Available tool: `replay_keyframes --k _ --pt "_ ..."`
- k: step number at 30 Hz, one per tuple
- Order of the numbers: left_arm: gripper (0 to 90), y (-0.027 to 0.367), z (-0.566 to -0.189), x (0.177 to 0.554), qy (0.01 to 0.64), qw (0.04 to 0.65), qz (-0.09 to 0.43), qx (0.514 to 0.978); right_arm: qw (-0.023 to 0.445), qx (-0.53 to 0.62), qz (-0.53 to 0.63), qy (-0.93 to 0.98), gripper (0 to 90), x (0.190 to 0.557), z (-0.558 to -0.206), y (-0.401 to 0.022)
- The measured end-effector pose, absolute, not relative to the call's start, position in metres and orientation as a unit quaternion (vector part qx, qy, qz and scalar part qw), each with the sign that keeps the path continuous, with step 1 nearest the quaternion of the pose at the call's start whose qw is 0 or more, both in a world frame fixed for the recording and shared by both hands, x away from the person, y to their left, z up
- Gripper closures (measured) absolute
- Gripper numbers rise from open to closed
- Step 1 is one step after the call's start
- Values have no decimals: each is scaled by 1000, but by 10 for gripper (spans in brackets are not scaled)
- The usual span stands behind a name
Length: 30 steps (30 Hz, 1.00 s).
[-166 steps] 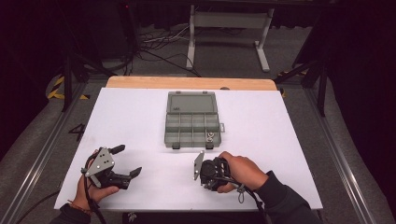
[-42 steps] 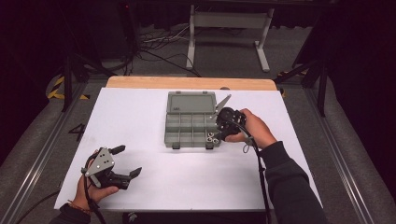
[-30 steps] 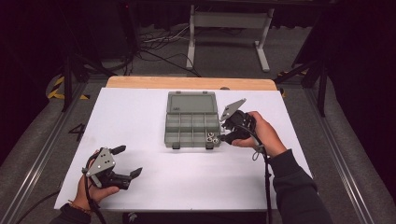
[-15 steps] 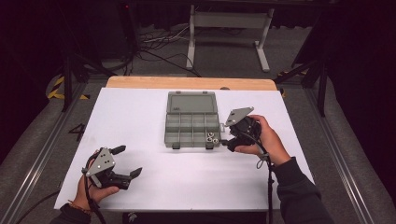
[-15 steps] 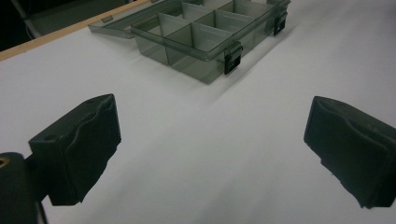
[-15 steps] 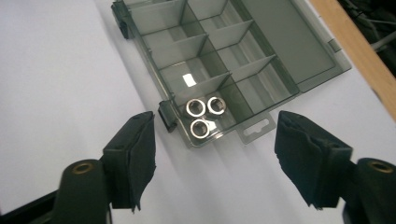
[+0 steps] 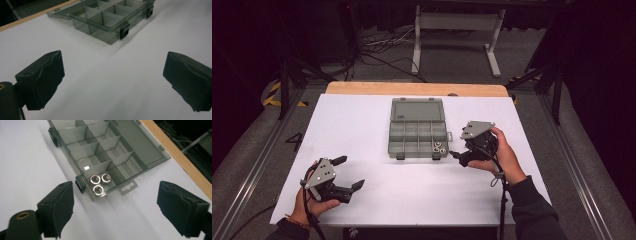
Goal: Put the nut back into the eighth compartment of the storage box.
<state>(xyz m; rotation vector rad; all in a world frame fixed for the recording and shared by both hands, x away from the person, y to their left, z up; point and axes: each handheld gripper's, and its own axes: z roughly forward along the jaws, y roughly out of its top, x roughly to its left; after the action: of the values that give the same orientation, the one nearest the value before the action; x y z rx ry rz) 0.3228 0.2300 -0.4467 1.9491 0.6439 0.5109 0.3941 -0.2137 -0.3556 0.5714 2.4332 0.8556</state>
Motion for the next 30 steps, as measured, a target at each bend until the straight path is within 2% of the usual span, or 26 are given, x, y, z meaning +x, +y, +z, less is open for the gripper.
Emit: replay_keyframes --k 17,30 --pt "25 231 -446 322 264 495 212 800 299 235 378 844 39 371 -375 -233" --pt "11 233 -445 320 264 499 216 797 320 251 435 803 53 350 -393 -259"
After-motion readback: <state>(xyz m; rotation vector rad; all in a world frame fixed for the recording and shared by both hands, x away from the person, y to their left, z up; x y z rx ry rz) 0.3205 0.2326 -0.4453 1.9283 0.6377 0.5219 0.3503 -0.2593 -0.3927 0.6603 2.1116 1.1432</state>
